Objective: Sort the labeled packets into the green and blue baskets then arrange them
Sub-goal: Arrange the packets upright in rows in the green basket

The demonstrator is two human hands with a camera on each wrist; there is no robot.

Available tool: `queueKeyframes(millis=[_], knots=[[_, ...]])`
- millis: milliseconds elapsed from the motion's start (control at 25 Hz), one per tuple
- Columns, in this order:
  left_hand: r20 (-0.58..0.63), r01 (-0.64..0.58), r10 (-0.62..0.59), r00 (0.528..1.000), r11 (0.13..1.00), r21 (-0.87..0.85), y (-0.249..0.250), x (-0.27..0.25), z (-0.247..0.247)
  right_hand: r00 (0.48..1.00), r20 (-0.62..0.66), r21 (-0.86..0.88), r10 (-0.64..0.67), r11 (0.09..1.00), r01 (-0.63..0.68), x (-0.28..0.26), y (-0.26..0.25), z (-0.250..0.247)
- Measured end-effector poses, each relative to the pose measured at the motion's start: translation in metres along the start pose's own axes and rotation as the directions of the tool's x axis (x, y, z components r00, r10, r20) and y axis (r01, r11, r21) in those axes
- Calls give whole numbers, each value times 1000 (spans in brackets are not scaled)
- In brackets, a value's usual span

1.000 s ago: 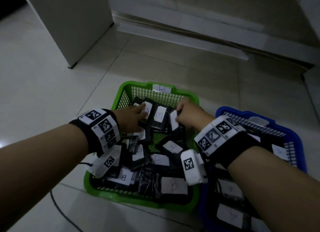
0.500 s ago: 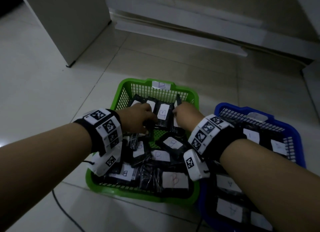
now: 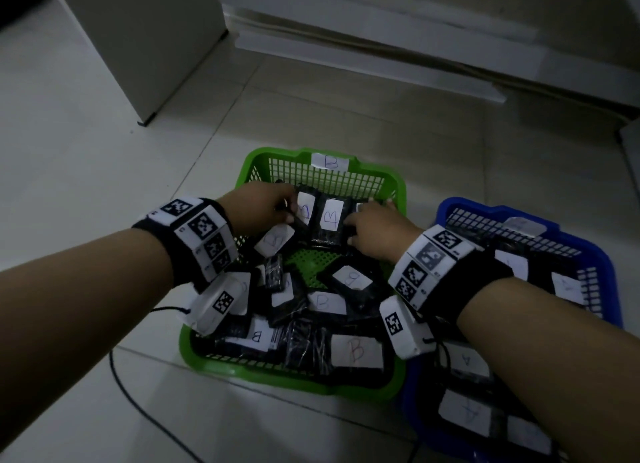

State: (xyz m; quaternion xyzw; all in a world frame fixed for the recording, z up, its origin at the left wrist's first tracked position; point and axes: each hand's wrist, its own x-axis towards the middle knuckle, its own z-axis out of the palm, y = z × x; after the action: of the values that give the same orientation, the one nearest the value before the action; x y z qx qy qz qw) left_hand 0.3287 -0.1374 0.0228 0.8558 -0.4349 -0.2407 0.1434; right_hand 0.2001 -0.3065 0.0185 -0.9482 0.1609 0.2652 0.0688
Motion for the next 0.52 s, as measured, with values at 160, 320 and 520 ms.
queueKeyframes(millis=[160, 320, 520], knots=[[-90, 138, -135, 987, 990, 21, -2, -4, -5, 986, 129, 9, -102, 995, 102, -24, -14, 5], [-176, 144, -147, 973, 989, -34, -4, -4, -5, 975, 202, 150, -93, 987, 63, -24, -21, 4], [-231, 151, -158, 960, 987, -50, -7, -3, -13, 997, -45, 690, 67, 724, -18, -11, -14, -14]])
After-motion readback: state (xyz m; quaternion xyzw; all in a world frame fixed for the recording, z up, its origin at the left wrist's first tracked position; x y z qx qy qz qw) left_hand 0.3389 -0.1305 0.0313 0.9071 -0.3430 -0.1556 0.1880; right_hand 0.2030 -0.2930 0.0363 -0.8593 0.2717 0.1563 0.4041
